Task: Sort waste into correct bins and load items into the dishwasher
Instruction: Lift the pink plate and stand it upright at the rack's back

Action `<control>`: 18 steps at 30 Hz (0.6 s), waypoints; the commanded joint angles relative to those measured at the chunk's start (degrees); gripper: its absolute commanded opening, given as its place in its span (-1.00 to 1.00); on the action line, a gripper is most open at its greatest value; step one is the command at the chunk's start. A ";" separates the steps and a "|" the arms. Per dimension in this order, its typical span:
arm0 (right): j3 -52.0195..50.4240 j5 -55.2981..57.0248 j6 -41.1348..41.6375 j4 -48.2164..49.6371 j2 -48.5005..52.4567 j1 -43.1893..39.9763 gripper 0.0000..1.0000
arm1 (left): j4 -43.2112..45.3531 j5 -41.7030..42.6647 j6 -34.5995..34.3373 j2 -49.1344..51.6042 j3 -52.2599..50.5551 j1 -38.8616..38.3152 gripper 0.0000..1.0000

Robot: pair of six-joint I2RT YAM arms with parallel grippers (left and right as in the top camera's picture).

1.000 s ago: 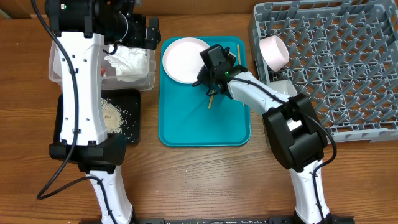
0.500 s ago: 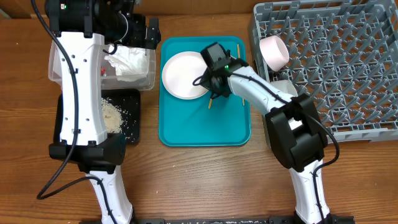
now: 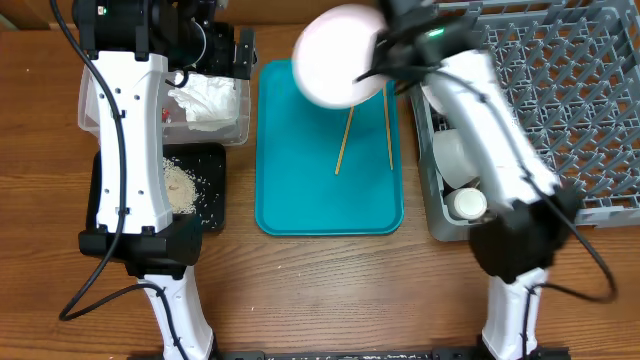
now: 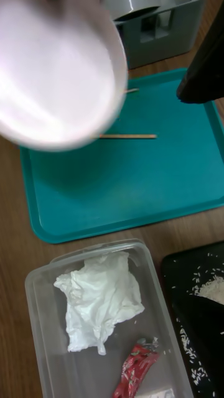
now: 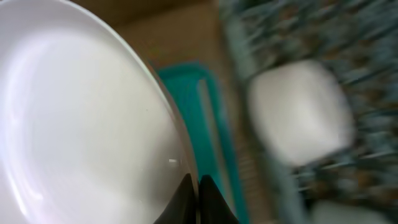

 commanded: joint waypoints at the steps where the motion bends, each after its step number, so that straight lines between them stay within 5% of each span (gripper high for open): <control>1: 3.61 16.55 -7.80 -2.36 -7.13 -4.68 -0.93 | 0.22 -0.28 -0.50 -1.05 0.76 -0.52 1.00; 10: 2.32 32.33 -34.62 -1.92 -8.39 -13.11 -0.93 | 0.24 -0.28 -0.50 -1.05 0.76 -0.52 0.99; 18: 2.08 32.06 -36.61 -0.74 -3.32 -19.43 -0.92 | 0.22 -0.28 -0.50 -1.05 0.76 -0.55 1.00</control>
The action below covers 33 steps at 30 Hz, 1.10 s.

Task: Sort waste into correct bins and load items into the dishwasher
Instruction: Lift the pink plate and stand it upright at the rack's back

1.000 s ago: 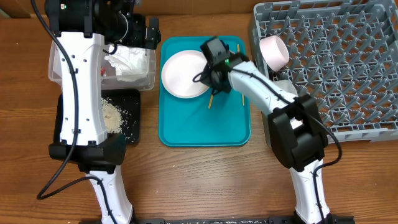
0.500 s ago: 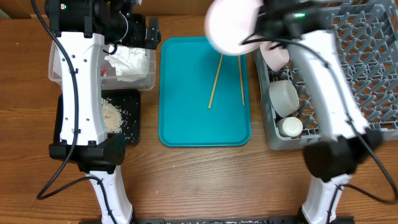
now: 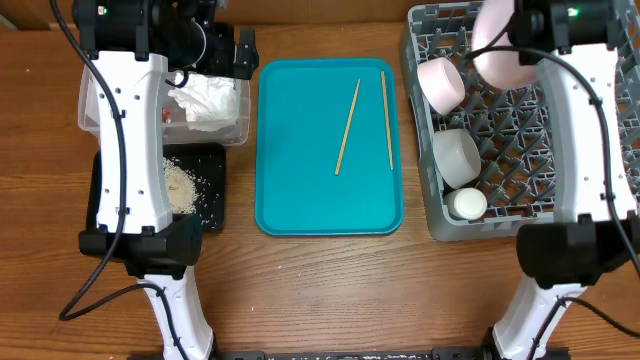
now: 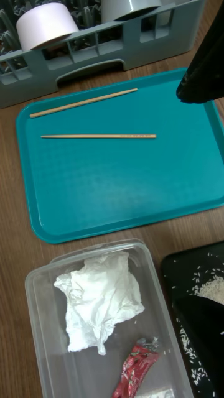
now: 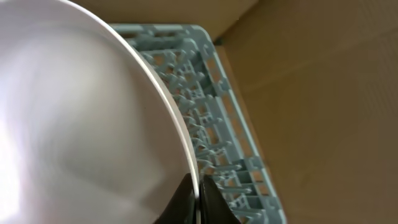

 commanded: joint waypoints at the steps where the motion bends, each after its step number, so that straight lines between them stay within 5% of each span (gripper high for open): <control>1: -0.33 1.51 -4.20 1.88 3.43 -2.40 -0.92 | 0.24 -0.28 -0.50 -1.05 0.76 -0.55 0.99; 10: -0.33 0.35 -15.61 9.33 9.53 -3.15 -0.92 | 0.22 -0.28 -0.50 -1.05 0.76 -0.52 0.99; 21: -0.33 -1.25 -15.91 11.76 13.90 -3.08 -0.89 | 0.22 -0.28 -0.50 -1.05 0.76 -0.52 1.00; 25: -0.33 -8.83 -15.67 11.76 13.88 -3.08 -0.41 | 0.24 -0.28 -0.50 -1.05 0.79 -0.55 1.00; 33: 2.56 -10.45 -5.42 10.25 12.24 -3.08 0.26 | 0.24 -0.28 -0.50 -1.05 0.76 -0.52 1.00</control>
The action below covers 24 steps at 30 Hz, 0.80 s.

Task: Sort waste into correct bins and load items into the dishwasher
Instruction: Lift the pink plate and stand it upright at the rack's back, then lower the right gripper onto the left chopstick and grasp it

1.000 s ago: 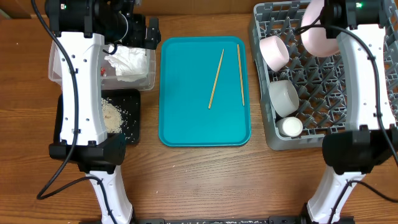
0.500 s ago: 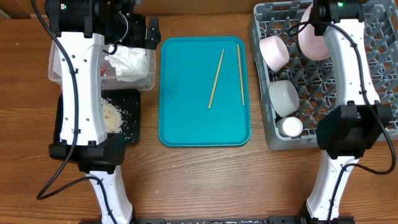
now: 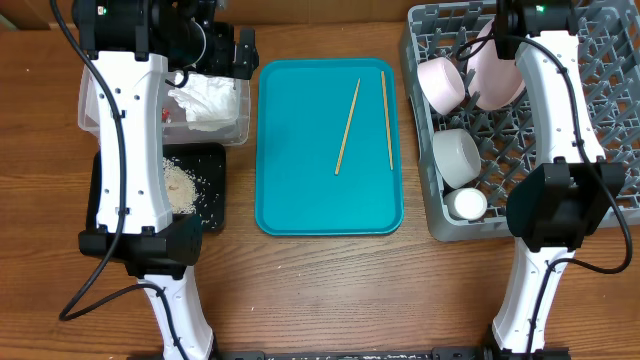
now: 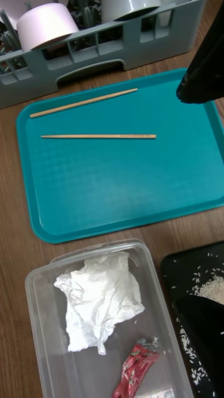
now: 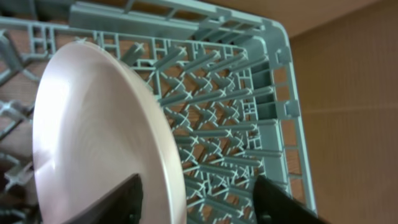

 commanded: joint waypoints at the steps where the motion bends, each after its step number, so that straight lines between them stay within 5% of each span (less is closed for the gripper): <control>1: 3.74 -1.92 5.90 -1.25 -2.23 0.04 0.30 | 0.22 -0.28 -0.50 -1.05 0.76 -0.52 1.00; 6: 8.02 -9.92 8.28 -5.46 -6.78 0.04 1.00 | 0.22 -0.28 -0.50 -1.05 0.76 -0.55 1.00; 17: 8.39 -63.43 22.84 -8.90 -11.23 0.85 0.98 | 0.22 -0.28 -0.50 -1.05 0.76 -0.52 1.00; 24: 5.18 -48.85 37.55 -9.11 -7.13 11.58 0.67 | 0.24 -0.28 -0.50 -1.05 0.76 -0.52 0.99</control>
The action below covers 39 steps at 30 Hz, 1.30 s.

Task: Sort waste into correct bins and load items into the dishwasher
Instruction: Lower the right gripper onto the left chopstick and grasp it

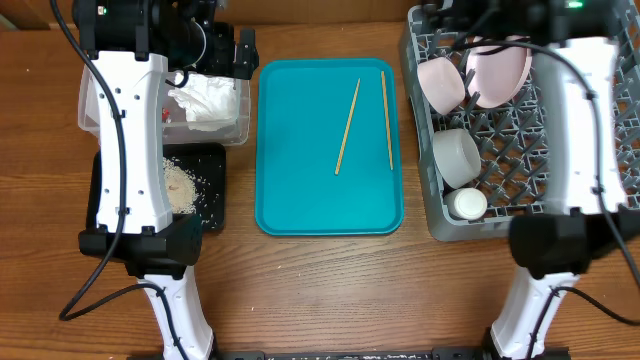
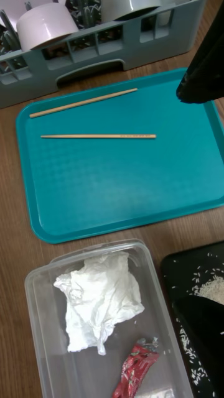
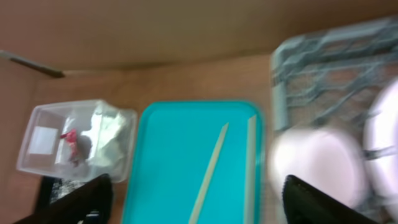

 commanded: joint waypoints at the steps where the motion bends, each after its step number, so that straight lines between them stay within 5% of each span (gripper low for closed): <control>1: -2.27 7.50 10.75 -0.92 3.15 6.91 0.64 | 0.22 -0.28 -0.50 -1.05 0.76 -0.52 1.00; 6: -6.14 19.32 19.67 -2.43 5.27 14.69 0.44 | 0.22 -0.28 -0.50 -1.05 0.76 -0.52 0.99; 14: -14.49 20.79 24.39 -0.11 9.88 21.40 0.19 | 0.22 -0.28 -0.50 -1.05 0.76 -0.52 1.00; 39: -32.41 15.41 30.95 11.02 13.27 23.08 -0.23 | 0.22 -0.28 -0.50 -1.05 0.76 -0.52 1.00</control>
